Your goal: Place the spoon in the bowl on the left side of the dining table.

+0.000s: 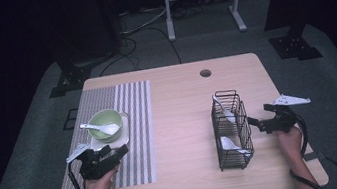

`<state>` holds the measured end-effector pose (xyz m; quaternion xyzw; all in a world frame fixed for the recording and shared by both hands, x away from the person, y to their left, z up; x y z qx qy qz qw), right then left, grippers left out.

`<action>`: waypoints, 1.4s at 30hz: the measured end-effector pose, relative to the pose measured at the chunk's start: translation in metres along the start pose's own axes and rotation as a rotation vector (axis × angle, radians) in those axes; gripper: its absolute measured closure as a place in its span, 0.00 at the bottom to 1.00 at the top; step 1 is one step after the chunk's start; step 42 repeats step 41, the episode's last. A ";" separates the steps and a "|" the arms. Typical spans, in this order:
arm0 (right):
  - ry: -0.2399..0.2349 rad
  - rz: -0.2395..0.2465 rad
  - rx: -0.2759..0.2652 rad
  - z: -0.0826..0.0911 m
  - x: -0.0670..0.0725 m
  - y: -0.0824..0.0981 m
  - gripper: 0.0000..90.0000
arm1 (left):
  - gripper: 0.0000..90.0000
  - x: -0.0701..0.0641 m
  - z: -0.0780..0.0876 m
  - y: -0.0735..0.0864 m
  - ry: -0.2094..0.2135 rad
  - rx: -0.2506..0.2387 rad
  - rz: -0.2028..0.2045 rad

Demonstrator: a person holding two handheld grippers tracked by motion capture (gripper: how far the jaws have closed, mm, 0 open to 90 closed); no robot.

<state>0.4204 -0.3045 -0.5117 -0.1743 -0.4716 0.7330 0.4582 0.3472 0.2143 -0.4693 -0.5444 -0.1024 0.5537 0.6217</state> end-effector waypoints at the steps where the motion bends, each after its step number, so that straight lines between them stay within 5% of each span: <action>1: 0.000 0.001 0.000 0.000 0.000 0.000 0.00 | 0.10 -0.001 -0.001 0.000 0.002 0.004 -0.005; 31: -0.001 0.002 -0.002 0.000 0.000 0.000 0.00 | 0.10 -0.031 -0.020 0.021 0.067 0.055 -0.064; 42: -0.002 0.003 -0.001 0.000 0.001 0.000 0.00 | 0.10 -0.042 -0.024 0.030 0.078 0.070 -0.132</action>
Point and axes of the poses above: each handheld gripper's, and its own axes: z roughly backward along the jaws, y roughly out of its underside, x roughly to its left, the point moved 7 cm from there along -z, roughly forward along the jaws, and after that the axes turned 2 degrees about x, right-handed, at the moved point
